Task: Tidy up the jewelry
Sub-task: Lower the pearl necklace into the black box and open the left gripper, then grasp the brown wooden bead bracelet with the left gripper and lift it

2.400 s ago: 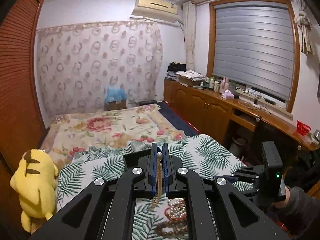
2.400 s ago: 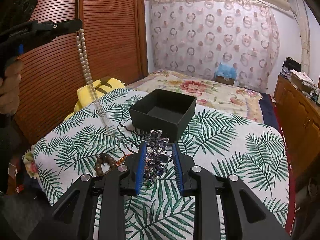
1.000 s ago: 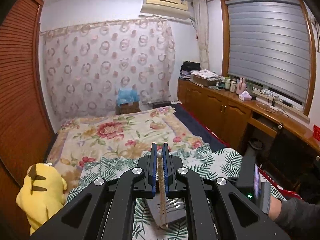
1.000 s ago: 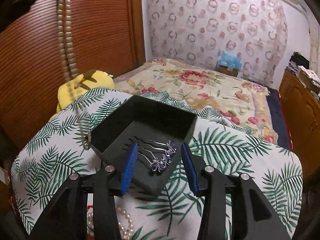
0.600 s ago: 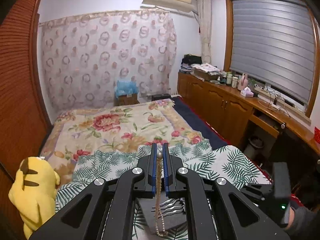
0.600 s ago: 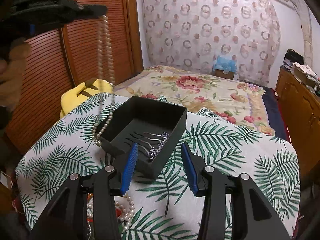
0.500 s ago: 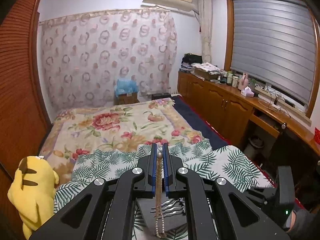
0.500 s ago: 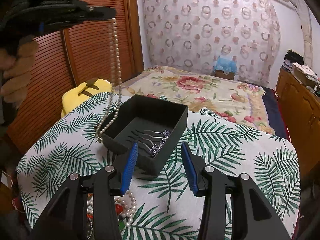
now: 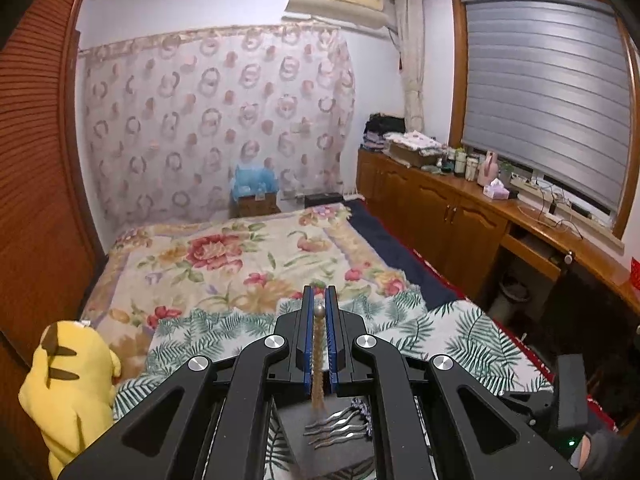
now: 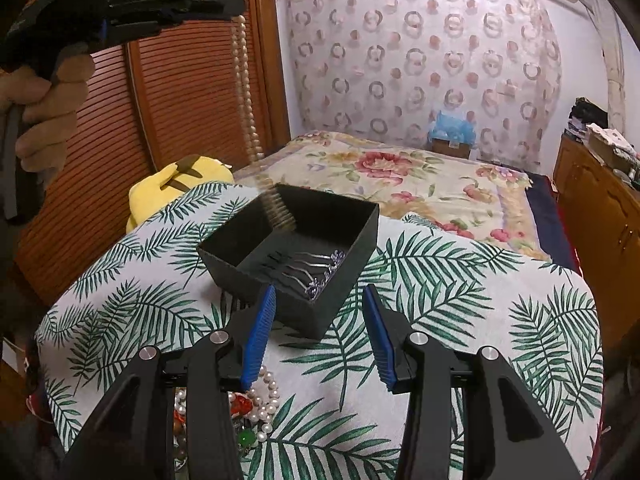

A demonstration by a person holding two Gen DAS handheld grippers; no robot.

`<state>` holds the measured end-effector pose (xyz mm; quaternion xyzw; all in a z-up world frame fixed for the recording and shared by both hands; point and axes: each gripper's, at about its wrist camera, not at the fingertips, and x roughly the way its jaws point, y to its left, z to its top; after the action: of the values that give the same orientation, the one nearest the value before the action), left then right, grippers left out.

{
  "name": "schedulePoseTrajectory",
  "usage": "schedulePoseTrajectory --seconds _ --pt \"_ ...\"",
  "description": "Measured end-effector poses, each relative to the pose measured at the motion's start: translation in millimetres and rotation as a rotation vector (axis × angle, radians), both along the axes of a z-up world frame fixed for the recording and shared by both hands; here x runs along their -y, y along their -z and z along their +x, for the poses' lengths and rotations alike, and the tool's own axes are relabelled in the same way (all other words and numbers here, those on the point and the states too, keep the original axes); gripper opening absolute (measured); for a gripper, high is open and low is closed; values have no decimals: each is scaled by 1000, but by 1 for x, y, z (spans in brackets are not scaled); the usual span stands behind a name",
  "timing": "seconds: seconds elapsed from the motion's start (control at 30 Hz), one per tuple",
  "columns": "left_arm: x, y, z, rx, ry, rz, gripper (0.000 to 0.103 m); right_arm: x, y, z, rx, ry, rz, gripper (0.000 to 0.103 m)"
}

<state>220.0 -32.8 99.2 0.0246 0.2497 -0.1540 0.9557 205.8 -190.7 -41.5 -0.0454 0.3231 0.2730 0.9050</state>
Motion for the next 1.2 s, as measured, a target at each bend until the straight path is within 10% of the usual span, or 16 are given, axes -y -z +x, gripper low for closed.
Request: schedulePoseTrajectory --seconds 0.67,1.2 --pt "-16 120 -79 -171 29 80 72 1 26 -65 -57 -43 6 47" --pt "-33 185 -128 -329 51 55 85 5 40 -121 -81 -28 15 47"
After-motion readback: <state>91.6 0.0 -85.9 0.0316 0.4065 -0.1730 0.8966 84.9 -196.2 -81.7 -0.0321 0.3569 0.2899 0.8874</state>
